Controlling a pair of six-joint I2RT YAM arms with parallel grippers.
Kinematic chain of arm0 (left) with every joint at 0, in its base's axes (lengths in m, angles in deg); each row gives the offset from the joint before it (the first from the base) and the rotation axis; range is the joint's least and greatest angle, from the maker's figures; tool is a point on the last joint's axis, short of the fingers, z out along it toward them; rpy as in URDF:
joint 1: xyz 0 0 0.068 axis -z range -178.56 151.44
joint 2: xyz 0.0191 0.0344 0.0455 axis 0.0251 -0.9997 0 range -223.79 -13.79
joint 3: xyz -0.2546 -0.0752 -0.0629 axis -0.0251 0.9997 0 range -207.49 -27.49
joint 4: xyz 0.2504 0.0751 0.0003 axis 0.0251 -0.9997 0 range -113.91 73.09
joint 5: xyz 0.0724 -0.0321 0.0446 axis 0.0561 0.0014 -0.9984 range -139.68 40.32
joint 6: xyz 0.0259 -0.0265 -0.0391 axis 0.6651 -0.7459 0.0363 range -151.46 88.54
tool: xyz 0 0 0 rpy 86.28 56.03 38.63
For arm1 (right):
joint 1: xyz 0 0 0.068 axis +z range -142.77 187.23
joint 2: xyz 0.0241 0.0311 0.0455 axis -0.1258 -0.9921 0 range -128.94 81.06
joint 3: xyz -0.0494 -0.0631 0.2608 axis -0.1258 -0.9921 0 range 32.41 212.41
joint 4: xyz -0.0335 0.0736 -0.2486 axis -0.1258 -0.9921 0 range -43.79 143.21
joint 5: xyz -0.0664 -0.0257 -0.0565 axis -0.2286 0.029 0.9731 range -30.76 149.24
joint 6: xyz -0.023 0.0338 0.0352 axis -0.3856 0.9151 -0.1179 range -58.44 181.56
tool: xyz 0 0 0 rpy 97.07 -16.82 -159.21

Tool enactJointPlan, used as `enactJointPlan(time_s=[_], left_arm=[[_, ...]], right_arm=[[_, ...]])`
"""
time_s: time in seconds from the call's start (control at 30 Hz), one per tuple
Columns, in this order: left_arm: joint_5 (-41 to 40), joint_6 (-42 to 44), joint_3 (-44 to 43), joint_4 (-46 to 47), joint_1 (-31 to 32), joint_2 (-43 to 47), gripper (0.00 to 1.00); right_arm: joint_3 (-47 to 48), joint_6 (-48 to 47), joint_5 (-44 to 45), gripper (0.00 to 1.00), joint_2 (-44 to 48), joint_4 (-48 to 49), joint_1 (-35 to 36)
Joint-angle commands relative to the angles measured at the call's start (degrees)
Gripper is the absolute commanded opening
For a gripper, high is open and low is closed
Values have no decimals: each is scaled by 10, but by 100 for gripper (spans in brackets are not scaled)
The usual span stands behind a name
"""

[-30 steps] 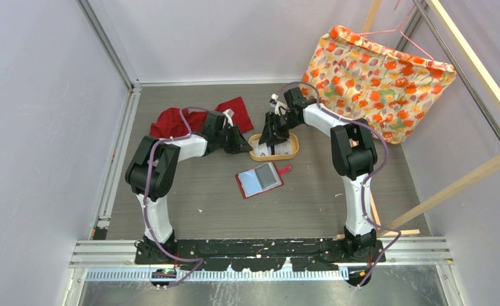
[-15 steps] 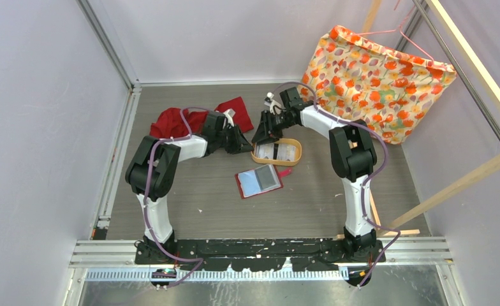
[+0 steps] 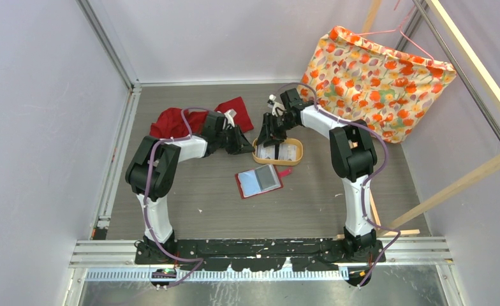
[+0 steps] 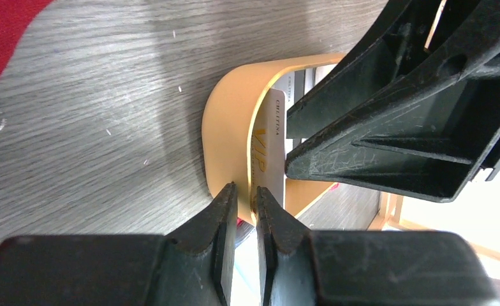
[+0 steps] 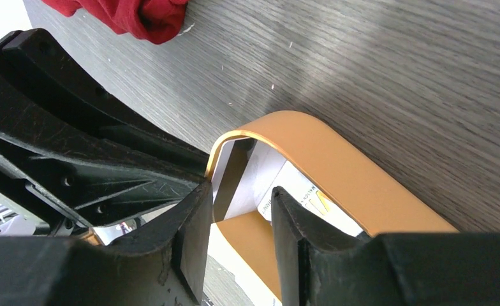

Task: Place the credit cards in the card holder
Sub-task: Pick up the credit card from the storage box.

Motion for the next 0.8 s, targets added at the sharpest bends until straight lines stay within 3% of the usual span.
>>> enactJointPlan(time_s=[0.0, 0.23, 0.77], left_arm=[[47, 4, -9, 26, 4, -1, 19], [74, 25, -29, 3, 10, -10, 26], [83, 36, -50, -24, 14, -23, 28]], right_arm=[[15, -9, 8, 45, 20, -6, 5], [15, -10, 9, 48, 21, -8, 8], [8, -14, -8, 57, 42, -4, 6]])
